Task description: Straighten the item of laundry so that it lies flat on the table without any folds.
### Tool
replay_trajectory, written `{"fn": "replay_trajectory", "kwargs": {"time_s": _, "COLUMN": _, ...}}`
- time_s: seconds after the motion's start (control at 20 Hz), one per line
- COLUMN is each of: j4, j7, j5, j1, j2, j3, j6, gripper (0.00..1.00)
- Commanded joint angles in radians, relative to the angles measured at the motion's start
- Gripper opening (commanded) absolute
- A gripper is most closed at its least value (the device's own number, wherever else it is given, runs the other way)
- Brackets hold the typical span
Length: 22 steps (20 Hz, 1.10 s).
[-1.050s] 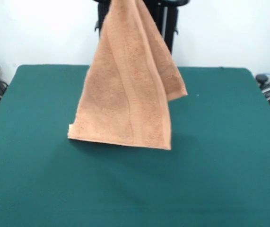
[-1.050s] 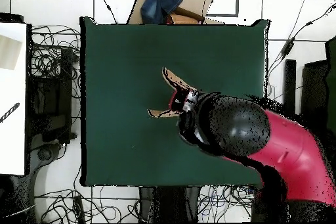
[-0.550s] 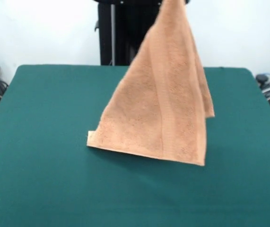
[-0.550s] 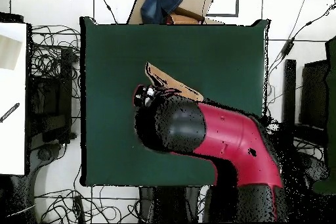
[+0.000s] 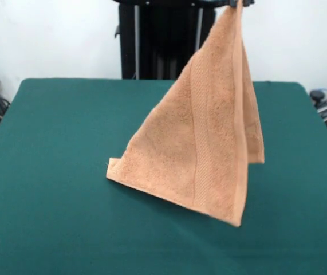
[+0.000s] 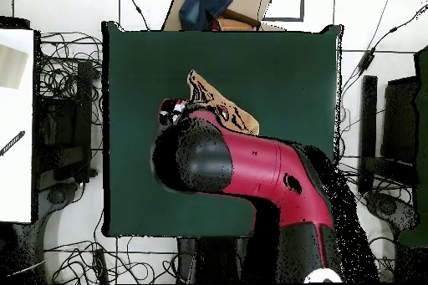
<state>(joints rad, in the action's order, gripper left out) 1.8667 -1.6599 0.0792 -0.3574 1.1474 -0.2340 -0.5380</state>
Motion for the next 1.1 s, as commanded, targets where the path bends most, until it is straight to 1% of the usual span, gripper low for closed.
{"fn": "replay_trajectory", "kwargs": {"time_s": 0.05, "j4": 0.131, "j7": -0.186, "j5": -0.032, "j1": 0.023, "j2": -0.036, "j3": 0.054, "j6": 0.08, "gripper": 0.0}}
{"fn": "replay_trajectory", "kwargs": {"time_s": 0.65, "j4": 0.148, "j7": -0.15, "j5": -0.02, "j1": -0.004, "j2": -0.035, "j3": 0.026, "j6": 0.101, "gripper": 0.0}}
{"fn": "replay_trajectory", "kwargs": {"time_s": 0.85, "j4": 0.141, "j7": -0.142, "j5": -0.02, "j1": -0.008, "j2": -0.043, "j3": 0.025, "j6": 0.075, "gripper": 0.0}}
{"fn": "replay_trajectory", "kwargs": {"time_s": 1.1, "j4": 0.098, "j7": -0.165, "j5": -0.049, "j1": 0.032, "j2": -0.062, "j3": 0.057, "j6": 0.006, "gripper": 0.0}}
